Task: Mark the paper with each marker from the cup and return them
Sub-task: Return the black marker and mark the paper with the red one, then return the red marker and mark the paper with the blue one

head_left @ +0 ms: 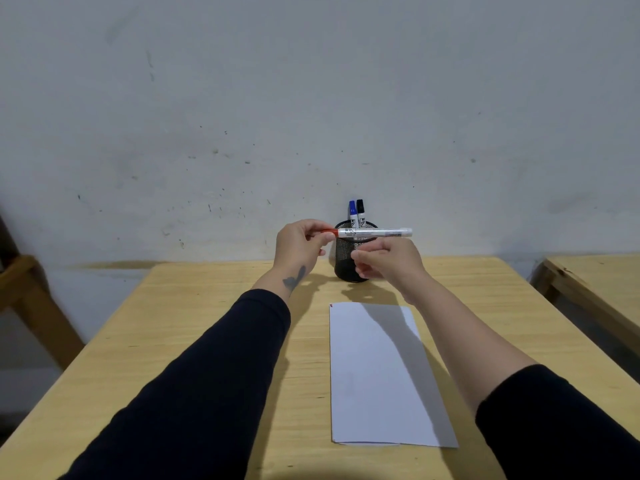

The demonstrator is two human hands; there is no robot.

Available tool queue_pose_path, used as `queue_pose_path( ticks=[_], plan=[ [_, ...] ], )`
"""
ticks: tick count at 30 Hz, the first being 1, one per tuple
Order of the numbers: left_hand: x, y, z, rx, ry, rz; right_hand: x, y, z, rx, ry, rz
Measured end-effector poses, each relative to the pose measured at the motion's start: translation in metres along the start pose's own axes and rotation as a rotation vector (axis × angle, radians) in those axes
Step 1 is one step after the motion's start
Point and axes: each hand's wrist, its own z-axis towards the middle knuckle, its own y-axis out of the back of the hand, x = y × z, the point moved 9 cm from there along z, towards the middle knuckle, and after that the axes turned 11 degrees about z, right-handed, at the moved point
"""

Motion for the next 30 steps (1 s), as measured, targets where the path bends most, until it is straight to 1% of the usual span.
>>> queue_pose_path(
  ticks=[1,2,4,5,6,8,10,12,14,17,18,20,23,27,30],
  plan=[
    [-0.002,0.002,0.003,-0.015,-0.007,0.019,0.012,0.002,0.0,-0.053,0.115,-0.188],
    [-0.004,0.003,0.004,-0.024,-0.017,0.037,0.03,0.0,-0.003,-0.102,0.276,-0.376],
    [-0.011,0.001,0.007,-0.02,-0.039,0.058,0.061,-0.014,-0.013,-0.145,0.605,-0.689],
    [-0.015,-0.001,0.007,-0.016,-0.052,0.06,0.069,-0.02,-0.015,-0.147,0.707,-0.806],
    [-0.017,-0.003,0.007,-0.015,-0.06,0.059,0.071,-0.024,-0.012,-0.142,0.749,-0.898],
    [-0.02,-0.006,0.008,-0.021,-0.065,0.053,0.071,-0.024,-0.004,-0.148,0.741,-0.998],
    [-0.021,-0.008,0.01,-0.029,-0.068,0.043,0.071,-0.02,0.004,-0.159,0.718,-1.001],
    [-0.017,-0.008,0.013,-0.038,-0.047,0.038,0.077,-0.014,0.013,-0.189,0.693,-0.953],
    [-0.008,-0.014,0.016,-0.022,-0.013,0.08,0.087,-0.006,0.022,-0.23,0.66,-0.82],
    [0.01,-0.031,0.02,0.023,0.036,0.221,0.102,0.012,0.042,-0.308,0.572,-0.483],
    [0.016,-0.039,0.02,0.044,0.054,0.261,0.105,0.017,0.049,-0.337,0.539,-0.408],
    [0.023,-0.052,0.022,0.081,0.077,0.296,0.102,0.023,0.064,-0.363,0.464,-0.332],
    [0.027,-0.066,0.025,0.108,0.081,0.293,0.081,0.023,0.081,-0.35,0.353,-0.376],
    [0.024,-0.077,0.034,0.082,0.052,0.284,0.045,0.021,0.095,-0.326,0.226,-0.496],
    [0.024,-0.082,0.036,0.058,0.027,0.273,0.027,0.023,0.098,-0.348,0.172,-0.566]
  ],
)
